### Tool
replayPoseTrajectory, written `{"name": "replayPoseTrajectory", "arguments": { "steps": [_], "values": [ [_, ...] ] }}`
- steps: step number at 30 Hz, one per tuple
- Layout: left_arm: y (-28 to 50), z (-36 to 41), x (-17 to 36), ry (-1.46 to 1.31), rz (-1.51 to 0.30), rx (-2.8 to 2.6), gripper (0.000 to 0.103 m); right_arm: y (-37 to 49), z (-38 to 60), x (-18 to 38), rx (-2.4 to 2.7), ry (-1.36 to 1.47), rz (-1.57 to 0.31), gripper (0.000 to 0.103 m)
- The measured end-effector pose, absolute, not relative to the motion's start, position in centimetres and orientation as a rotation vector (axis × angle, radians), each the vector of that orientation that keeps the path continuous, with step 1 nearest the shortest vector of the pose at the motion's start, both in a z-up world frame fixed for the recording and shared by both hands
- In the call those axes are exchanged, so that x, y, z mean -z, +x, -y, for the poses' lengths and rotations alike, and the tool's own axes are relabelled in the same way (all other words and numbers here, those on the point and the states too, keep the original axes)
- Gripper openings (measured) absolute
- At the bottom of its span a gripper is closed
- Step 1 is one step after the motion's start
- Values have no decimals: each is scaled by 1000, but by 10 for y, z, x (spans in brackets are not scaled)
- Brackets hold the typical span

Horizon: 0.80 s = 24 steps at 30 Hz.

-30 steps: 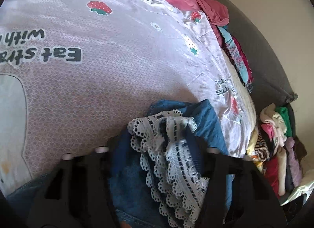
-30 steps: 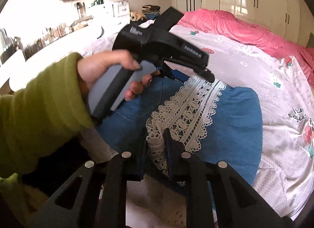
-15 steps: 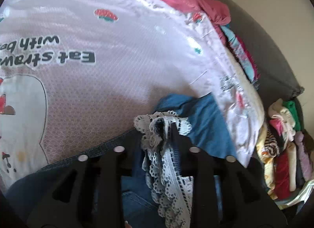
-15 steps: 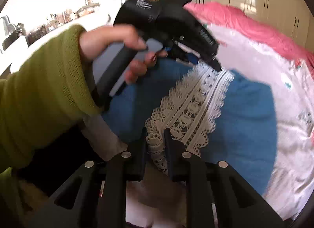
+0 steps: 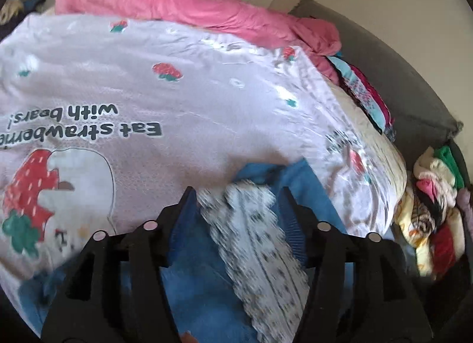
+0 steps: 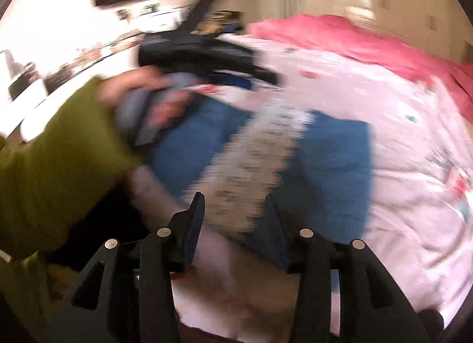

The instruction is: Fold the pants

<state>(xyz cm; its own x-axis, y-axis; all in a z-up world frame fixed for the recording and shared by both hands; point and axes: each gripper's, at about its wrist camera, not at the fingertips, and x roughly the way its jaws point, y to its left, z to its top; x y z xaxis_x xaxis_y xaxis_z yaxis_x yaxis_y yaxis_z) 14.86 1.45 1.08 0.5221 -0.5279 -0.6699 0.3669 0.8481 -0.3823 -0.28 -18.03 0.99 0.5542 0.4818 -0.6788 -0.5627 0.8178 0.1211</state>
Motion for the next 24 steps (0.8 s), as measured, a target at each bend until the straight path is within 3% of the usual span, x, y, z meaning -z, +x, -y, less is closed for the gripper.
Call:
{"name": "replayPoseTrajectory", "arguments": {
  "steps": [7, 14, 21, 24],
  "values": [
    [93, 25, 5, -102, -913, 613, 53, 17, 207, 17, -462, -105, -858, 41],
    [90, 41, 40, -3, -983, 537, 58, 13, 211, 44, -383, -133, -933, 44],
    [87, 41, 40, 1, -969, 521, 58, 17, 215, 46, -399, -91, -935, 48],
    [82, 39, 32, -11, -961, 503, 69, 12, 217, 40, -405, -78, -926, 56]
  ]
}}
